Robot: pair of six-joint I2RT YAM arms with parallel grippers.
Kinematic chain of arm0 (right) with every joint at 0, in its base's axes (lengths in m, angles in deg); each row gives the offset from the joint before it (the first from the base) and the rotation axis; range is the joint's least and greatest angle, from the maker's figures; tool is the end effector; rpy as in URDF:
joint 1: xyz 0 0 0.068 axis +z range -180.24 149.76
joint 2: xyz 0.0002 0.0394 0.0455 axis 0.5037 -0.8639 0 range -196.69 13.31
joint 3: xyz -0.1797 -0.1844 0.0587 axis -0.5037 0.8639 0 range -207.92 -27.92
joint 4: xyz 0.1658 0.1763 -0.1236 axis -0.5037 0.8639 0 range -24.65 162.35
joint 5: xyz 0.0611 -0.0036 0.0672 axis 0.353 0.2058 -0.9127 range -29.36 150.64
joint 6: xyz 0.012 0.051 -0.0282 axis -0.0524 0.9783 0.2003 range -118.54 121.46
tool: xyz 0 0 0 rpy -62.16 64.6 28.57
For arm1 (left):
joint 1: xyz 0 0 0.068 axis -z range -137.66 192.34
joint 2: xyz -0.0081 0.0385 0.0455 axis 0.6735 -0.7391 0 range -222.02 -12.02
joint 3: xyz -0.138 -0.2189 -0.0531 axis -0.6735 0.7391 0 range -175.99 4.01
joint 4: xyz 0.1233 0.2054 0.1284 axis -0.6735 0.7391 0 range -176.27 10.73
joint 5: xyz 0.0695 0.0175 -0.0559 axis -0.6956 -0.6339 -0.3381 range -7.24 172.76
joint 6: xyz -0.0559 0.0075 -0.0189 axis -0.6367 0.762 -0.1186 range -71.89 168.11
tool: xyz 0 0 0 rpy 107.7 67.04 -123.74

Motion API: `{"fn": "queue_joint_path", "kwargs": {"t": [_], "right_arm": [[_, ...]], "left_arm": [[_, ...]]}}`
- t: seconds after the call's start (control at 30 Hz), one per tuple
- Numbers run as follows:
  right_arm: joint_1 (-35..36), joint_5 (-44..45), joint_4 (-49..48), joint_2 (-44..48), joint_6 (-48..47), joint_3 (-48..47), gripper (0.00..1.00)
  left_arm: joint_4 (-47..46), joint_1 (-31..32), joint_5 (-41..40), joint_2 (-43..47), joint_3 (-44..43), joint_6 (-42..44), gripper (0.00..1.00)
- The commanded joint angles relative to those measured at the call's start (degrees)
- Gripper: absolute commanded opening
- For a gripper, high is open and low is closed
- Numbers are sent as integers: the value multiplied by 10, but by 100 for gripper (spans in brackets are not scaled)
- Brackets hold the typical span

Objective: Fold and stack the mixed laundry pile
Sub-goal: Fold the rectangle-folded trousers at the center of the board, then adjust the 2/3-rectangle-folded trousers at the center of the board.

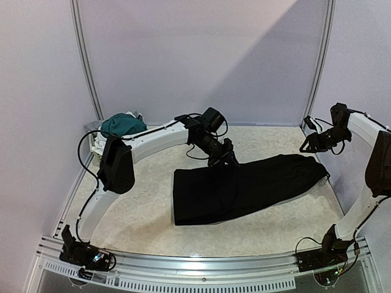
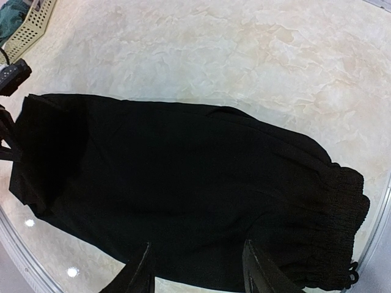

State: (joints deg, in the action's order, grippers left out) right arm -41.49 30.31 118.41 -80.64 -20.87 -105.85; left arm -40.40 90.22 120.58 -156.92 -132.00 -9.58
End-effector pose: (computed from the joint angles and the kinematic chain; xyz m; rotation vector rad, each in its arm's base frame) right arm 0.3378 -0.0447 0.2506 -0.3799 2.5702 0.5350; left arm 0.3513 -0.4284 0.1914 -0.0619 -2.7237 1.2462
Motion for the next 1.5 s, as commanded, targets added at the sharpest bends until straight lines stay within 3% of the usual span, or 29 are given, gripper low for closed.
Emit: {"fn": "queue_joint_path", "kwargs": {"t": [0.0,0.03,0.07,0.1,0.23,0.33,0.43,0.53,0.57,0.63,0.7,0.8,1.1,1.37,1.47], "right_arm": [[4,7,-6,-4,4,7,49],[5,6,-5,-4,4,6,49],[5,4,-3,-4,4,4,49],[5,2,0,-2,4,3,49],[19,-7,15,17,-11,2,49],[56,-25,41,40,-48,2,50],[132,-28,70,54,-94,-2,50],[223,3,78,51,-129,-10,51],[250,16,78,43,-136,-18,51],[294,36,76,8,-132,-44,51],[337,34,92,-39,-117,-95,51],[387,45,95,-120,-93,-158,50],[448,65,139,-350,2,-363,50],[485,99,135,-406,25,-367,47],[492,126,130,-414,36,-365,43]], "left_arm": [[-8,0,-22,-27,-50,3,32],[3,-2,-32,-27,-74,12,45],[14,-6,-45,-25,-97,22,80],[26,-11,-60,-18,-113,35,97],[102,-31,-152,56,-115,138,99],[154,-30,-285,137,-49,259,100],[136,-18,-470,240,107,327,100],[31,0,-634,359,325,367,100],[-14,1,-667,394,390,368,100],[-54,-12,-751,448,482,279,100],[-126,-53,-630,480,549,275,96],[-239,-71,-506,523,631,292,81],[-223,-55,-467,579,702,233,80],[-344,-30,-360,600,794,170,69],[-364,-24,-364,602,818,153,69]]}}
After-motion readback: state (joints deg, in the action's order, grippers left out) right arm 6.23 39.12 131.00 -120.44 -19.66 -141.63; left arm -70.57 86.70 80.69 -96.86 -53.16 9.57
